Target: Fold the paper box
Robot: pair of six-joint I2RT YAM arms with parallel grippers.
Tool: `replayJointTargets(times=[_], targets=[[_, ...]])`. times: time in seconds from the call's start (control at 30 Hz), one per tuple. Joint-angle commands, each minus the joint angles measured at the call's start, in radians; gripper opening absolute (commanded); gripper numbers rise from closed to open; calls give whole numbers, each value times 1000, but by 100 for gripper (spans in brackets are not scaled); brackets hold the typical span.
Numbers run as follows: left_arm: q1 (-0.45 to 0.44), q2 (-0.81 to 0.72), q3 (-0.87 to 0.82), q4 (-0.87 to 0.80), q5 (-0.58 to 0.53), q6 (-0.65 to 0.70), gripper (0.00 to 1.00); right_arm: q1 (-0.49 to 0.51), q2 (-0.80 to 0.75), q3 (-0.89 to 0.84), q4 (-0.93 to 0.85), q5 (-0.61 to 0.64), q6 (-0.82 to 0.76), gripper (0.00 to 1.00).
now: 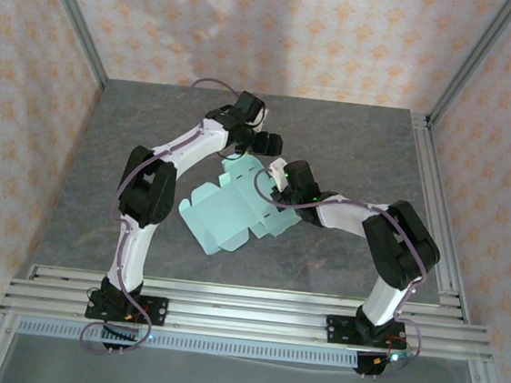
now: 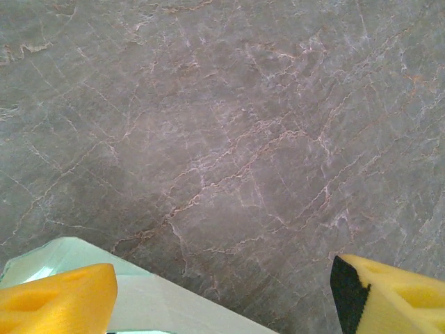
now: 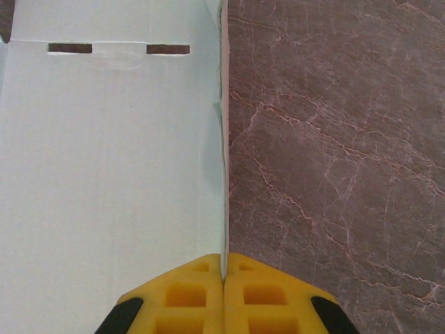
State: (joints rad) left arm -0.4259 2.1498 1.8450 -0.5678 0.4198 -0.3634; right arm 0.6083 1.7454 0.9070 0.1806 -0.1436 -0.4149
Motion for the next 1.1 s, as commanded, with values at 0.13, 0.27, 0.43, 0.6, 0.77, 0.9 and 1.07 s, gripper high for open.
replayJointTargets(times=[0.13, 0.27, 0.43, 0.6, 0.77, 0.9, 1.07], targets=[[-23, -45, -34, -39, 65, 29, 82, 7, -6, 13, 28, 62, -15, 0], [-36, -73, -77, -11, 80, 18, 82, 7, 2, 18, 40, 68, -9, 0], [-38, -106, -111, 26, 77, 6, 81, 7, 4, 23, 36, 61, -12, 0], [-38, -126, -125, 54, 108, -4, 82, 7, 3, 21, 33, 60, -15, 0], [-38, -139, -142, 69, 102, -6, 82, 8, 1, 21, 33, 50, -13, 0], [-38, -180, -165, 101, 37, 33, 87, 7, -2, 19, 18, 26, -24, 0], [-39, -113, -55, 7, 4, 60, 91, 9, -16, 7, 17, 4, -26, 0]])
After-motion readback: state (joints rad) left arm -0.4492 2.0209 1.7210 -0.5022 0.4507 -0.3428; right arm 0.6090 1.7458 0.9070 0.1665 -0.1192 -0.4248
